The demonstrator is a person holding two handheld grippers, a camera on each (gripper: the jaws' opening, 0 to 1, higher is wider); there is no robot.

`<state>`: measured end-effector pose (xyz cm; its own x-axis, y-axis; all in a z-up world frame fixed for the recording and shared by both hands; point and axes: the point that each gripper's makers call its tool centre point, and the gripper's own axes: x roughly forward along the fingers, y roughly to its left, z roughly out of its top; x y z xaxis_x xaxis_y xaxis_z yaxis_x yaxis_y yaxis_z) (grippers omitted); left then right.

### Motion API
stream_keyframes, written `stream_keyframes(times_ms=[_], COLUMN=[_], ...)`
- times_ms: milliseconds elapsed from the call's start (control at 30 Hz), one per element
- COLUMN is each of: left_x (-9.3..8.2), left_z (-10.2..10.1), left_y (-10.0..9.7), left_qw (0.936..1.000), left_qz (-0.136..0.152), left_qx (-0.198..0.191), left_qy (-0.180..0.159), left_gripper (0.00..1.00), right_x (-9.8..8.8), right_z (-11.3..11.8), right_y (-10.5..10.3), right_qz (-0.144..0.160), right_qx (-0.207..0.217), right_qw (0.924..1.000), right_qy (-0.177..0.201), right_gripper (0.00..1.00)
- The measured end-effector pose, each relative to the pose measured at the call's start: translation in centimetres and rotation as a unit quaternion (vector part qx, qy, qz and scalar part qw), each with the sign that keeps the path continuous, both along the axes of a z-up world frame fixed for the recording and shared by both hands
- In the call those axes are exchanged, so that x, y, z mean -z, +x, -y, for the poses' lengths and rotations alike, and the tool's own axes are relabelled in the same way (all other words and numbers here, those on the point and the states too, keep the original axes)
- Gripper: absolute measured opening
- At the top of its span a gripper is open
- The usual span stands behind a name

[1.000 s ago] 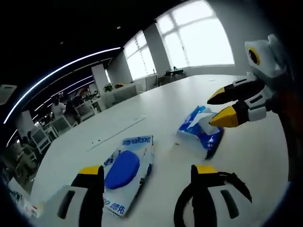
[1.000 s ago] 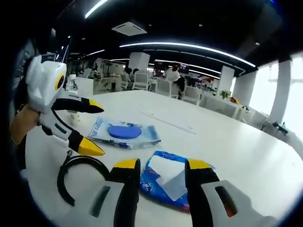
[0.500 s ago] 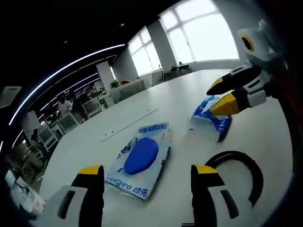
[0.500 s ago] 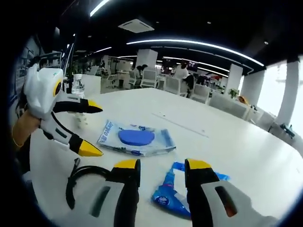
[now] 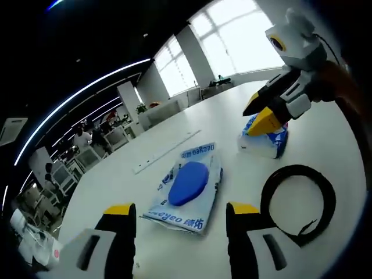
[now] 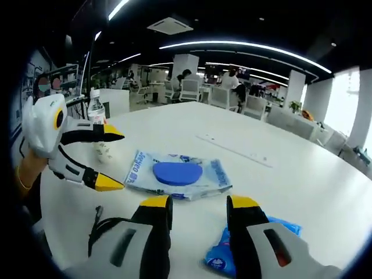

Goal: Arrange the tabletop items into an orderly group along one side of the table until the central work area is clear of visible clutter.

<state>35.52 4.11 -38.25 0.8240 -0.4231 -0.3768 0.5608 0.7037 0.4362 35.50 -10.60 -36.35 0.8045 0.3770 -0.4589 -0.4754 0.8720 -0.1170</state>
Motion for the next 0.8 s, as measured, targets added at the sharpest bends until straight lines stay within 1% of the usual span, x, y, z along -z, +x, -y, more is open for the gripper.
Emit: stream_keyframes(times_ms=[33,67,133,200,267,367,500,567,633,667,700,800], left_x=[-0.1,0.1,0.5,0.8,0.9,1.2,1.5,1.7,1.9,2.1,2.4,2.6], left_z=[-0.2,-0.6,-1.2,-1.5,-1.6,-1.4,-1.0,-0.9,-0.8,-0.7,-0.5,-0.8], left_y=[0.1,0.1,0.1,-0.1,0.0,-0.2,-0.3,-0.4,-0.5,-0.6,-0.6,-0.3], left_qw=[0.9999,0.9995,0.9986,0.9981,0.9981,0.9979,0.9964,0.9938,0.9914,0.9907,0.9909,0.9894], left_qz=[0.01,0.021,0.028,0.033,0.031,0.031,0.037,0.048,0.055,0.055,0.045,0.051], left_qx=[0.003,0.004,0.003,0.006,0.008,0.022,0.043,0.058,0.071,0.082,0.091,0.094], left_qy=[0.007,0.023,0.044,0.051,0.053,0.053,0.063,0.081,0.095,0.094,0.089,0.099], left_gripper=[0.61,0.61,0.62,0.62,0.62,0.62,0.62,0.62,0.63,0.63,0.64,0.64], right_x=[0.0,0.2,0.6,0.7,1.0,1.3,1.5,1.5,1.7,1.7,1.8,2.1], right_z=[-0.2,-0.2,-0.1,0.0,0.1,0.1,0.3,0.4,0.3,0.3,0.2,0.0], right_y=[0.1,0.2,0.3,0.5,0.6,0.7,1.0,1.1,1.2,1.2,1.2,1.4], right_qz=[-0.003,-0.005,-0.007,-0.009,-0.014,-0.018,-0.027,-0.034,-0.043,-0.045,-0.049,-0.061], right_qx=[-0.002,0.002,0.009,0.011,0.016,0.022,0.036,0.045,0.05,0.051,0.05,0.05], right_qw=[1.0,1.0,0.9999,0.9999,0.9998,0.9996,0.999,0.9983,0.9975,0.9973,0.9972,0.9965], right_qy=[0.008,0.008,-0.001,-0.002,-0.001,-0.004,0.004,0.015,0.026,0.027,0.029,0.027], right_gripper=[0.36,0.35,0.35,0.35,0.35,0.36,0.35,0.32,0.32,0.32,0.32,0.32])
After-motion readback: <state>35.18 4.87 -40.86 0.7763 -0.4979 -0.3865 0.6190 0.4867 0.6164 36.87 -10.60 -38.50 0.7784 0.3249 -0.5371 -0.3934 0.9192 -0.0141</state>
